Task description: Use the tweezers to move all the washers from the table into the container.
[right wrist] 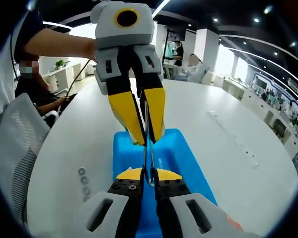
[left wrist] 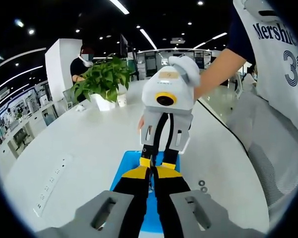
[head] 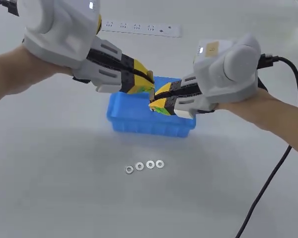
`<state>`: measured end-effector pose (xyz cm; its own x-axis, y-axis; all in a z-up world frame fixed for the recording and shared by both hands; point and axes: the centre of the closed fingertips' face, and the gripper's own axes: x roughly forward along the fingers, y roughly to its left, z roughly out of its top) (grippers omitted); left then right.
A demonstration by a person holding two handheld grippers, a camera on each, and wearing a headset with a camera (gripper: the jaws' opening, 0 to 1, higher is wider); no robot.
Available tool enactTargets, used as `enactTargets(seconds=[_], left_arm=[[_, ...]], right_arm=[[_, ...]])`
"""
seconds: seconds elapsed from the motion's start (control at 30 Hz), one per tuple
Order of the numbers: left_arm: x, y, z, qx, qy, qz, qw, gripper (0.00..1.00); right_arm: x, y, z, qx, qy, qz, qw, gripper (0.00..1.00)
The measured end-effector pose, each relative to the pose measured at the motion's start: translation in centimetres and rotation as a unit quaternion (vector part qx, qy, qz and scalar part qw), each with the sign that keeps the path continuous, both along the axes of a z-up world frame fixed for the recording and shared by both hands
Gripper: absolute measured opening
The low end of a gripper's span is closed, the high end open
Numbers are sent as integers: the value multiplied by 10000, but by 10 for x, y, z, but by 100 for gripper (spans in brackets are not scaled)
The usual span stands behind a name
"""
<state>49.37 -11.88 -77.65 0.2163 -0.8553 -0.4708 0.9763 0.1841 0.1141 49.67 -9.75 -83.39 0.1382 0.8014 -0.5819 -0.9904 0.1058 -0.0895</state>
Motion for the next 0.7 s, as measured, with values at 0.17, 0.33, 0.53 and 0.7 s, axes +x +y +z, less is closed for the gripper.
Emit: enactTargets(seconds=[0.17,0.33,0.53,0.7], left_arm=[[1,-2,-5,19,56,-2,10000,7],[-1,-3,-9,9,124,-18,9999,7],[-4,-6,-15,34,203,-73,9998,7],[-4,-6,-16,2,251,-25,9997,7]], right_arm=[[-1,0,-5,-51,53,-1,10000,9],[-2,-1,-10,-112,106,-13,9999,10],[-3,-1,-16,-208,113,-16,9997,10],[-3,-2,-17,-233,132,-55,9996,10]])
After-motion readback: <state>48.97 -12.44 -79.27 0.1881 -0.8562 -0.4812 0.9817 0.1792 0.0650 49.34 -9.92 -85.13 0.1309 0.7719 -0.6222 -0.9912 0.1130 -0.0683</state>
